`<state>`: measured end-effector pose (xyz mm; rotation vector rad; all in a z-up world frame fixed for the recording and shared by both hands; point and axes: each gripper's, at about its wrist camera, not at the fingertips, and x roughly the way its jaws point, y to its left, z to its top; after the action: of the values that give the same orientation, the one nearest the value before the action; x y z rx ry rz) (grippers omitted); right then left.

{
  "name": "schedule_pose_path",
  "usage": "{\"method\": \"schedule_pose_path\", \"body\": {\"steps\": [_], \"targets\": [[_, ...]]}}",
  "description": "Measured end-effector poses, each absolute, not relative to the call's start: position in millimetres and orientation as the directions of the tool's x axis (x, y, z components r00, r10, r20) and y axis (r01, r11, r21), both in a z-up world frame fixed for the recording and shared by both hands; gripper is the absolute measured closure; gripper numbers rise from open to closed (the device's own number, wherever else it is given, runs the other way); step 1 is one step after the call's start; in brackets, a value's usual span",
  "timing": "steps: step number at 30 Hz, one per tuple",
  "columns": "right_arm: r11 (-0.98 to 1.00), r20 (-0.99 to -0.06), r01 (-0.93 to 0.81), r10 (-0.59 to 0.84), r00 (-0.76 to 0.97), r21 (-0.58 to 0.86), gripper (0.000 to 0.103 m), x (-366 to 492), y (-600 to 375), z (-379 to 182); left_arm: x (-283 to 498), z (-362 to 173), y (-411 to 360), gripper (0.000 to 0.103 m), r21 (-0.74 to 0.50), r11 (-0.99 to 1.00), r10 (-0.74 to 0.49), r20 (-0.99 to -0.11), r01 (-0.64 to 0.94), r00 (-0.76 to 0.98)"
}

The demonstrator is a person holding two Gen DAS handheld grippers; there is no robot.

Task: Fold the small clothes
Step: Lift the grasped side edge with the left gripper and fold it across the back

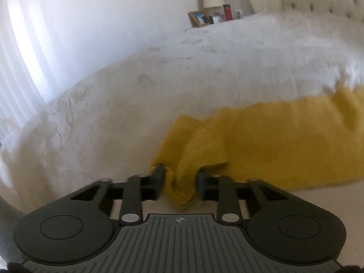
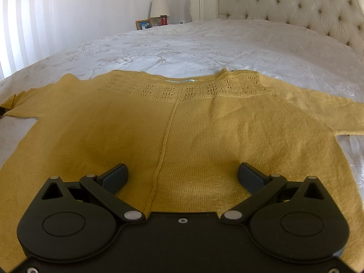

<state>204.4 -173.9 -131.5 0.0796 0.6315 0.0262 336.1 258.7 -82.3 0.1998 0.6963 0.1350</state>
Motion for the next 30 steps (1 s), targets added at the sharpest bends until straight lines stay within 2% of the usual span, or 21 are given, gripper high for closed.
{"method": "schedule_pose_path", "body": {"steps": [2, 9, 14, 16, 18, 20, 22, 23, 27, 30], "targets": [[0.996, -0.588, 0.000, 0.051, 0.807, 0.085, 0.000, 204, -174, -131, 337, -74, 269, 0.087, 0.152, 0.986, 0.150, -0.634, -0.068, 0.759], [0.995, -0.586, -0.001, 0.057, 0.808, 0.096, 0.000, 204, -175, -131, 333, -35, 295, 0.091, -0.169, 0.977, -0.007, -0.633, -0.129, 0.774], [0.995, -0.587, -0.002, 0.062, 0.807, 0.103, 0.000, 205, -176, -132, 334, 10, 269, 0.091, -0.234, 0.970, -0.095, -0.609, -0.064, 0.787], [0.995, -0.589, -0.002, 0.061, 0.806, 0.101, 0.000, 205, -176, -131, 333, 29, 251, 0.091, -0.207, 0.977, -0.091, -0.598, -0.043, 0.797], [0.995, -0.591, -0.002, 0.059, 0.805, 0.096, 0.000, 205, -176, -131, 330, 38, 232, 0.089, -0.110, 0.993, -0.031, -0.582, -0.041, 0.813], [0.995, -0.591, -0.003, 0.060, 0.804, 0.097, 0.000, 204, -176, -131, 330, 32, 213, 0.066, 0.040, 0.999, 0.044, -0.568, -0.026, 0.822], [0.995, -0.592, -0.004, 0.063, 0.804, 0.102, 0.000, 205, -176, -131, 328, 13, 203, 0.053, 0.143, 0.990, 0.097, -0.555, -0.020, 0.826], [0.995, -0.592, -0.004, 0.065, 0.804, 0.103, 0.000, 204, -176, -131, 327, 3, 201, 0.050, 0.173, 0.985, 0.111, -0.555, -0.016, 0.824], [0.994, -0.590, -0.006, 0.071, 0.804, 0.111, 0.000, 204, -178, -132, 325, -39, 213, 0.049, 0.245, 0.966, 0.213, -0.586, -0.080, 0.782], [0.993, -0.590, -0.006, 0.073, 0.804, 0.115, 0.000, 204, -178, -133, 320, -65, 223, 0.049, 0.266, 0.961, 0.232, -0.610, -0.079, 0.757]]}}
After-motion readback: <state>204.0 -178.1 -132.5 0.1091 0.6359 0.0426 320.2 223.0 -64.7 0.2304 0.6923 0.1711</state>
